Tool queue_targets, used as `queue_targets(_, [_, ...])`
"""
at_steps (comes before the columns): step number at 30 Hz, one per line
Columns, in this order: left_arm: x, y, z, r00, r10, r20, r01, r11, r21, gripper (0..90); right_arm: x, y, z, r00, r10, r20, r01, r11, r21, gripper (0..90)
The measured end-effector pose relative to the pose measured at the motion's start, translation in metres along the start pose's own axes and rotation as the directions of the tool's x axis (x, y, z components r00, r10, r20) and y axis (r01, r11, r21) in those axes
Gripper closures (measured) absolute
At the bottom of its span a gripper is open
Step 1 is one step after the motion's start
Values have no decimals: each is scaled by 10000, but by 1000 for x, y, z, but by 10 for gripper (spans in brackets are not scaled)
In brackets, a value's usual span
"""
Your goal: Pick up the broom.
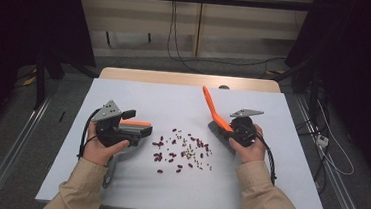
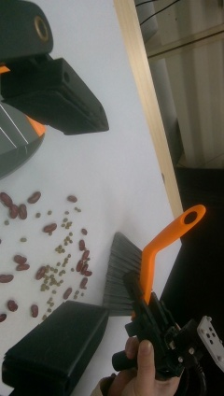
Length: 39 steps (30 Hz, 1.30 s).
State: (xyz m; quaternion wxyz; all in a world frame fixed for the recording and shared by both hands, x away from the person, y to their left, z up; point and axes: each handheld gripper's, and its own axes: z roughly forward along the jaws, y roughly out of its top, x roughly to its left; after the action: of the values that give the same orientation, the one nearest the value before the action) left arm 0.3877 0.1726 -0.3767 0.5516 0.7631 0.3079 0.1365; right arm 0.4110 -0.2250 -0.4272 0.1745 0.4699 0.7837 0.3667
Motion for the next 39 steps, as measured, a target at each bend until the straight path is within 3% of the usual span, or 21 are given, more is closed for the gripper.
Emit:
queue_targets(5, [1,-2,1,10000,-19,-16,19,10000,51,100,11,-1,1,9999,-91,90,91,9999,-50,710])
queue_targets(13, [2,-3,-1,10000,-19,-10,19,10000,2,100,35,-1,5,9968,-733,324,734,9973,-1,710])
queue_targets(17, [1,-3,-2,10000,35,-9,-35,10000,0,100,41,-3,5,9967,-685,441,690,9976,-105,710])
queue_targets(27, [3,-4,-5,10000,-23,17,23,10000,-78,85,55,-3,7,9981,-574,224,580,9980,-265,709])
queue_targets(34, [5,-10,-6,9997,171,146,-169,9998,-105,53,62,-3,8,9979,-607,233,614,9977,-296,709])
queue_targets(39, [12,-16,-13,9999,146,-69,-146,9999,-64,53,65,-4,8,9967,-762,268,769,9966,-294,709])
